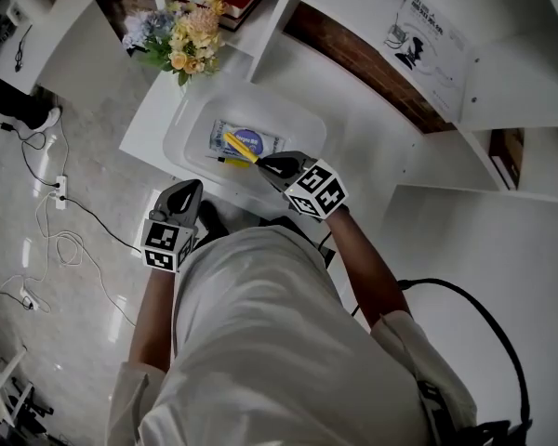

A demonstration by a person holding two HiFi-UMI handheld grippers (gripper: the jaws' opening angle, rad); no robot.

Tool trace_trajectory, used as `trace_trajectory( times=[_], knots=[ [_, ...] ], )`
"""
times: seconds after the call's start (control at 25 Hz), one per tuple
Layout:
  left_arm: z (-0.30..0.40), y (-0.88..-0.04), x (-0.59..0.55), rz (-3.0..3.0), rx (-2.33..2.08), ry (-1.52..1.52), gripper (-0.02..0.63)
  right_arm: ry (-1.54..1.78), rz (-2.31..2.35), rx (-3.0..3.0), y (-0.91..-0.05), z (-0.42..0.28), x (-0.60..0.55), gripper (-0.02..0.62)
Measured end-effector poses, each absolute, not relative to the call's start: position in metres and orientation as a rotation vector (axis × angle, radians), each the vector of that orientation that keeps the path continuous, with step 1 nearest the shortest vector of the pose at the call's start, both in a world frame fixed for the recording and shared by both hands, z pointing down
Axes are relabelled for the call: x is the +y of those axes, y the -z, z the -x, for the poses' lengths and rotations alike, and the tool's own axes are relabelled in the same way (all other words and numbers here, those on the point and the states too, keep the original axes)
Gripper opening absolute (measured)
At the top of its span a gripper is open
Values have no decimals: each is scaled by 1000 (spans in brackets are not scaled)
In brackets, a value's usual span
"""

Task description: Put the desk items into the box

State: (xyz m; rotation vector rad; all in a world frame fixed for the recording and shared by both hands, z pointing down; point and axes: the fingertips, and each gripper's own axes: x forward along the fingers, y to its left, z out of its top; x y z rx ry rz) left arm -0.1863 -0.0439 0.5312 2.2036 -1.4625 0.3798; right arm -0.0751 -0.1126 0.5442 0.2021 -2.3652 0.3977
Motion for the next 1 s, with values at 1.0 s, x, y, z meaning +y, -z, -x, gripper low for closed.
trace_trajectory(
  times=[1.0],
  knots=[
    [235,-548,-49,-2106,-1509,-347,3,-447,-13,-1994,-655,135,-137,48]
  ],
)
